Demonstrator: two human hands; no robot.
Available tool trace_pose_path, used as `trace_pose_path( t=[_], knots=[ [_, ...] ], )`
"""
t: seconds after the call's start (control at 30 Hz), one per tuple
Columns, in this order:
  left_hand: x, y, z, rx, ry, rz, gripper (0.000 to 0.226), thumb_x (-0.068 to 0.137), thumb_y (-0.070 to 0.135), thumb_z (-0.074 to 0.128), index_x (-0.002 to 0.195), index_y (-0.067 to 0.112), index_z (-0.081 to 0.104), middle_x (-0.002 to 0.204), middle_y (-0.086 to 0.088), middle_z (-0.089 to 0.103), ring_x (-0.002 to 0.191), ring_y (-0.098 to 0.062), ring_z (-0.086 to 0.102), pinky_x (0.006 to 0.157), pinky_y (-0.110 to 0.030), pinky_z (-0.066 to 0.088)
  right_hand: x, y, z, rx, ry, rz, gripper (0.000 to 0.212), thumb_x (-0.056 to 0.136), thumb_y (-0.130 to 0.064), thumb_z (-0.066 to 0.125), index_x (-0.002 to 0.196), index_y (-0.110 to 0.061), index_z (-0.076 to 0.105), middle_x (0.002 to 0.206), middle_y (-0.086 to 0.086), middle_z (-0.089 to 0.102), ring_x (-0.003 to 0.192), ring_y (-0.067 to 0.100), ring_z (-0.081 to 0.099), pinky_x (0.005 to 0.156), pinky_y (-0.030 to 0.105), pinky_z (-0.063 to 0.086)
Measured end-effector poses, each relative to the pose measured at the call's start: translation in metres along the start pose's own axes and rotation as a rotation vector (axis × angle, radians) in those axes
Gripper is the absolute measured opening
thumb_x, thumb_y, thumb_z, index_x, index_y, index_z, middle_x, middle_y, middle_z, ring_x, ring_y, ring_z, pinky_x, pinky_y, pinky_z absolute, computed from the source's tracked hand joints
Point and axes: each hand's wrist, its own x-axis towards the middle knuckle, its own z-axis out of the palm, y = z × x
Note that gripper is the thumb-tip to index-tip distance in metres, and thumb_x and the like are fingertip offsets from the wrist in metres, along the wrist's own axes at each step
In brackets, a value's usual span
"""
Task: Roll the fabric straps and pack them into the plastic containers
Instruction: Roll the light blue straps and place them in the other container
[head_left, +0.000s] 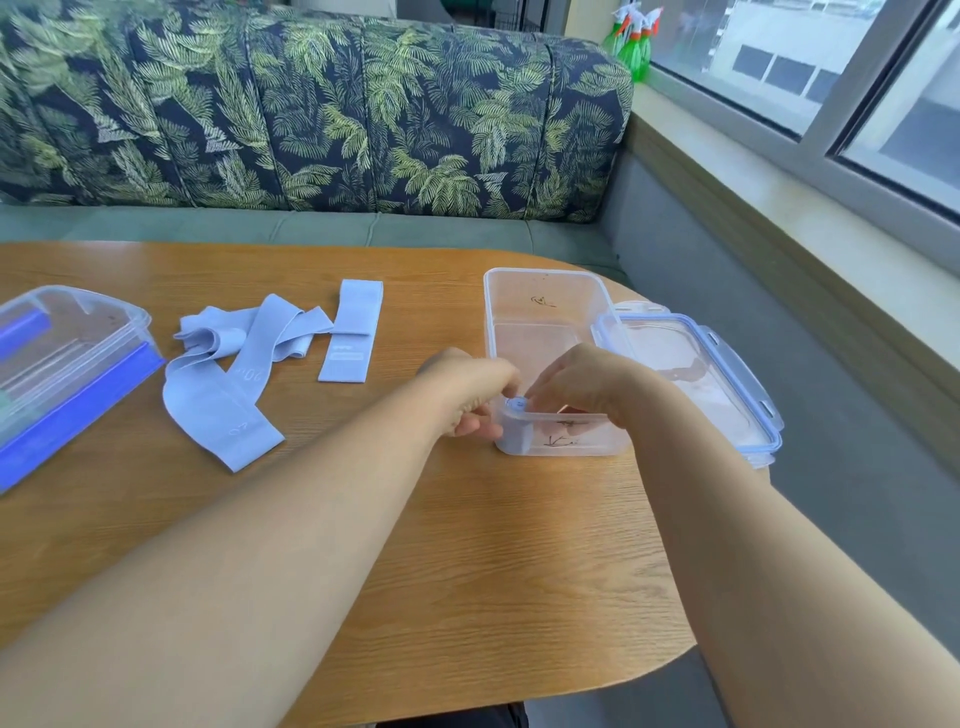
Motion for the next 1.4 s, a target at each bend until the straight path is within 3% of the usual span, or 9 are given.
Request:
trace_pose_path(
  t=[0.17, 0.27, 0.4, 0.5, 0.57, 0.7, 0.83, 0.97, 1.4],
  knots=[
    [-0.006, -0.003, -0.007, -0.015, 0.006, 0.012, 0.019, 0.078, 0.024, 0.064, 0.086, 0.012, 0.051, 0.098, -0.01, 0.063, 0.064, -0.022, 0.072, 0.044, -0.021, 0.036, 0.001, -0.001, 0.001, 0.0, 0.02, 0.007, 0.025, 0.079, -0.015, 0.074, 0.102, -0.005, 0.074, 0.096, 0.013, 0.074, 0.097, 0.027, 0.07, 0.091, 0.045, 0.056],
    [-0.006, -0.004, -0.008, -0.024, 0.015, 0.021, 0.026, 0.078, 0.025, 0.066, 0.097, 0.011, 0.055, 0.099, -0.01, 0.064, 0.066, -0.021, 0.073, 0.045, -0.021, 0.037, 0.002, -0.002, 0.003, 0.015, 0.025, 0.014, 0.028, 0.078, -0.016, 0.076, 0.103, -0.005, 0.074, 0.099, 0.013, 0.074, 0.098, 0.028, 0.069, 0.091, 0.046, 0.056],
    [-0.004, -0.003, -0.008, -0.021, 0.011, 0.046, 0.026, 0.077, 0.024, 0.07, 0.096, 0.009, 0.058, 0.097, -0.01, 0.065, 0.07, -0.021, 0.074, 0.046, -0.022, 0.037, 0.003, -0.003, 0.011, -0.062, 0.017, 0.015, 0.032, 0.085, -0.019, 0.065, 0.111, -0.002, 0.07, 0.105, 0.016, 0.073, 0.084, 0.022, 0.067, 0.091, 0.039, 0.056],
    [-0.001, -0.004, -0.002, 0.027, 0.01, 0.06, 0.029, 0.074, 0.02, 0.073, 0.095, 0.007, 0.058, 0.096, -0.01, 0.067, 0.07, -0.022, 0.074, 0.044, -0.021, 0.038, 0.008, -0.002, 0.01, -0.004, 0.018, 0.032, 0.023, 0.083, -0.008, 0.065, 0.104, -0.002, 0.068, 0.087, 0.012, 0.069, 0.071, 0.02, 0.064, 0.076, 0.032, 0.058],
    [0.003, -0.004, 0.004, 0.056, 0.014, 0.054, 0.03, 0.076, 0.016, 0.074, 0.097, 0.006, 0.056, 0.096, -0.011, 0.067, 0.07, -0.023, 0.074, 0.043, -0.022, 0.037, 0.009, -0.001, 0.008, -0.009, 0.024, 0.051, 0.025, 0.077, -0.01, 0.064, 0.099, -0.001, 0.07, 0.082, 0.012, 0.069, 0.074, 0.023, 0.066, 0.082, 0.036, 0.058],
    [0.009, -0.005, 0.006, 0.051, 0.017, 0.039, 0.028, 0.077, 0.012, 0.074, 0.095, 0.005, 0.053, 0.097, -0.012, 0.067, 0.068, -0.023, 0.073, 0.042, -0.021, 0.036, 0.007, 0.002, 0.003, 0.008, 0.006, 0.051, 0.023, 0.076, -0.019, 0.068, 0.092, -0.003, 0.072, 0.092, 0.014, 0.073, 0.082, 0.024, 0.068, 0.089, 0.041, 0.057],
    [0.012, -0.005, 0.005, 0.051, 0.008, 0.033, 0.029, 0.074, 0.007, 0.073, 0.095, 0.005, 0.053, 0.098, -0.013, 0.067, 0.066, -0.023, 0.073, 0.042, -0.021, 0.036, 0.01, 0.004, 0.0, 0.043, -0.072, 0.038, 0.028, 0.074, -0.022, 0.074, 0.094, -0.002, 0.074, 0.088, 0.013, 0.075, 0.085, 0.027, 0.072, 0.089, 0.044, 0.057],
    [0.013, -0.006, 0.005, 0.038, 0.008, 0.027, 0.033, 0.075, 0.013, 0.073, 0.101, 0.003, 0.057, 0.098, -0.012, 0.068, 0.065, -0.021, 0.073, 0.042, -0.02, 0.036, 0.011, 0.005, -0.002, -0.009, -0.097, 0.012, 0.028, 0.075, -0.018, 0.076, 0.096, 0.001, 0.075, 0.096, 0.017, 0.074, 0.101, 0.032, 0.069, 0.093, 0.048, 0.055],
    [0.014, -0.006, 0.005, 0.057, 0.035, 0.028, 0.04, 0.072, 0.017, 0.078, 0.103, 0.004, 0.057, 0.1, -0.012, 0.068, 0.061, -0.02, 0.072, 0.039, -0.019, 0.037, 0.014, 0.005, -0.003, 0.012, -0.082, -0.007, 0.026, 0.08, -0.019, 0.072, 0.102, -0.005, 0.073, 0.103, 0.011, 0.073, 0.104, 0.027, 0.067, 0.096, 0.045, 0.053]
  ],
)
